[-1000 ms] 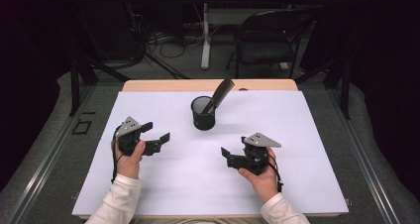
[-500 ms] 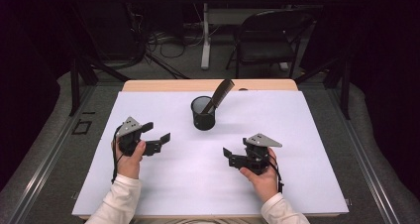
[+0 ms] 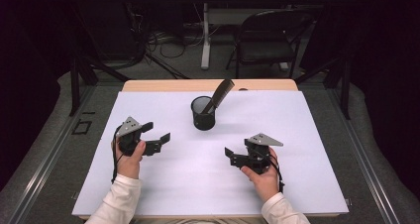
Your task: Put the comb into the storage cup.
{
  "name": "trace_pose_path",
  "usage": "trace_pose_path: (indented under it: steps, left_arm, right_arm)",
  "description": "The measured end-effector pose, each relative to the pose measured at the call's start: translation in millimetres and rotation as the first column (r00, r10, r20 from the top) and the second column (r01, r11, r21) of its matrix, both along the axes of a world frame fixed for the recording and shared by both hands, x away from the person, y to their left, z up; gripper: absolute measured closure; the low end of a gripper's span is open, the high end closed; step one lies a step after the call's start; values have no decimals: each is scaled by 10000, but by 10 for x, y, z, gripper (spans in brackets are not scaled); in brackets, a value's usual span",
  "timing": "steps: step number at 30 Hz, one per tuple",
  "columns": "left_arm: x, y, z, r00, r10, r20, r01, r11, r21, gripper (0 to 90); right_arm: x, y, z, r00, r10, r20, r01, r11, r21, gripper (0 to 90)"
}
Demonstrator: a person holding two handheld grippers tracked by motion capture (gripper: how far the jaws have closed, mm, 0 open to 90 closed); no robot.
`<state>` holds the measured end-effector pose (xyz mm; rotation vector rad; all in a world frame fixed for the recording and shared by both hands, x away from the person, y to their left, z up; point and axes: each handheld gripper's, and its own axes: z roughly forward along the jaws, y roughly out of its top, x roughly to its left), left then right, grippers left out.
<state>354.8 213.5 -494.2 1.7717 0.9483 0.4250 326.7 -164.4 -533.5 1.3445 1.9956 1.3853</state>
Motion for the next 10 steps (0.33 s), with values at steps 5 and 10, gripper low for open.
trace_pose_path:
  steps: [5, 10]
  left_arm:
    - [2, 4, 1, 10000, 56, 18, -56, 10000, -60, 160]
    - [13, 7, -2, 10000, 45, -1, -45, 10000, -69, 160]
  right_arm:
    - [0, -9, 0, 10000, 20, 9, -20, 10000, 21, 154]
    - [-4, -29, 3, 10000, -6, 10, 6, 10000, 30, 154]
